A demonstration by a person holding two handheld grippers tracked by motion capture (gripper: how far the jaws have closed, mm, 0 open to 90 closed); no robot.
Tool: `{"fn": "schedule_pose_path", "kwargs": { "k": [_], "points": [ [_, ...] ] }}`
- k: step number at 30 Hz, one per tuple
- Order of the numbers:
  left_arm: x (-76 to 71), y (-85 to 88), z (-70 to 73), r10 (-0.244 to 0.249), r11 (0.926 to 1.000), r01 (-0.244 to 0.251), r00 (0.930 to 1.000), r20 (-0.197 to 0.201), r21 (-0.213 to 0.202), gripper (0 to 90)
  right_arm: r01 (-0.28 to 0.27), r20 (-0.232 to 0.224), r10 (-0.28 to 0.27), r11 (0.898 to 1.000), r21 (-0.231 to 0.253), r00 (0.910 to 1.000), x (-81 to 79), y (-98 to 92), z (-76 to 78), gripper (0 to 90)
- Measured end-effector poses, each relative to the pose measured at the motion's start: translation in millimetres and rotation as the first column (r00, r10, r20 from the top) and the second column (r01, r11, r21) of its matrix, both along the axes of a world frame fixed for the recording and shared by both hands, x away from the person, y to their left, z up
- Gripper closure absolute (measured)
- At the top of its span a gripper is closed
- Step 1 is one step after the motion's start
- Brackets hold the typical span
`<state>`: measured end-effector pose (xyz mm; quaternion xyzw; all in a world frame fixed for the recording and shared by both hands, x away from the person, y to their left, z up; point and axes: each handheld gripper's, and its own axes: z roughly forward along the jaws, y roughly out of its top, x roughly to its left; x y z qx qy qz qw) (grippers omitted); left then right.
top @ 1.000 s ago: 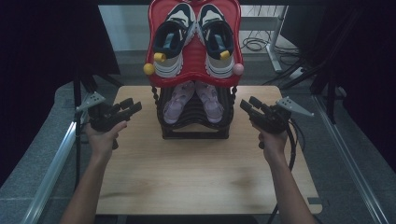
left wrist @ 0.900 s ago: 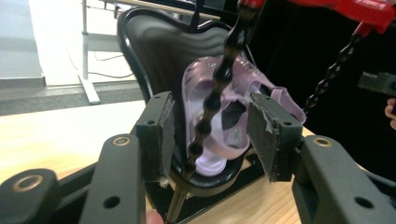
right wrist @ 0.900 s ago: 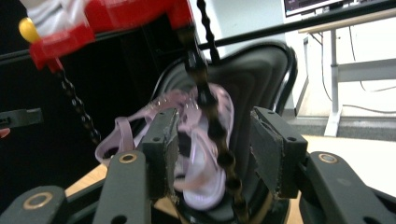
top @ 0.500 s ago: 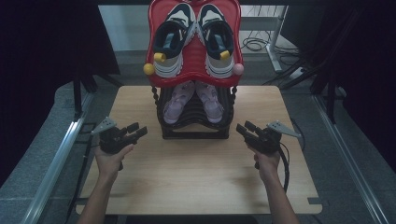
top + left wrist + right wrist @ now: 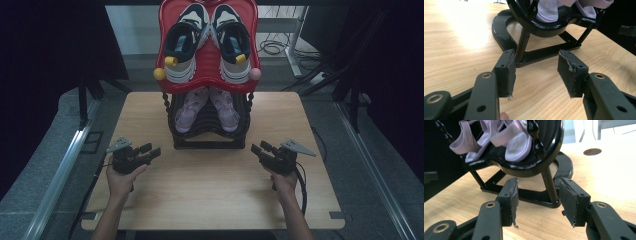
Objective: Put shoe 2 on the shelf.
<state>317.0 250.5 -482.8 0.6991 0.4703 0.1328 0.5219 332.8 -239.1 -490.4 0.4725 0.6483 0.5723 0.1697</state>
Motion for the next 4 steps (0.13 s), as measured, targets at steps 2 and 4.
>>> {"fn": "schedule_pose_path", "kwargs": {
  "k": [2,4],
  "points": [
    [-1.4,1.7,-1.1,0.006,1.0000,-0.006,1.0000,-0.003,-0.003,48.5,0.000,-0.002,0.000,1.000,0.025,1.0000,-1.3,-1.0,1.7,48.0],
    [-3.1,1.6,-2.9,0.015,0.9998,-0.015,0.9999,0.001,0.017,47.6,-0.004,-0.001,0.004,0.999,0.049,1.0000,-2.7,-1.8,2.8,46.7]
  ]
}}
